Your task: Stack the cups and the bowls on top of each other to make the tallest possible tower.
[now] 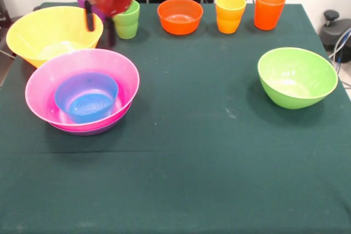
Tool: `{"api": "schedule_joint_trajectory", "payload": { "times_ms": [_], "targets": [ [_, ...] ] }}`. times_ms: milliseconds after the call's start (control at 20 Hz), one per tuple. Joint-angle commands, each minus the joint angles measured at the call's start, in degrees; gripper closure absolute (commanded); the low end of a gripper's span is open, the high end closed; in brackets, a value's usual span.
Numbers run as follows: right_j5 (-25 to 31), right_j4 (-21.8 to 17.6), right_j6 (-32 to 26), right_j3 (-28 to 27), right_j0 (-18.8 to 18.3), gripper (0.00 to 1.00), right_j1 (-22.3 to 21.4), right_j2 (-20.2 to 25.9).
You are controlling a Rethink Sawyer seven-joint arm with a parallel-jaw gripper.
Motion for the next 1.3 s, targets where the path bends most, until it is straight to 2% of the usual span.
{"api": "schedule_joint_trajectory", "payload": {
  "times_ms": [50, 250, 500, 800, 1050, 1300],
  "targets": [
    [2.9, -3.3, -10.9, 4.6, 1.6, 0.00, -3.5, 9.1],
    [-1.2, -6.8, -14.8, 4.1, 0.1, 0.00, -1.4, 10.9],
    [-3.9, -10.6, -20.5, 5.4, -2.1, 0.00, -1.3, 15.2],
    [-4.1, -15.2, -23.2, 4.9, -5.2, 0.00, 0.7, 18.9],
    [-3.1, -19.0, -29.8, 3.2, -8.4, 0.00, 2.7, 24.2],
    [-1.0, -20.3, -34.6, 2.7, -10.2, 0.00, 3.2, 28.9]
  ]
}}
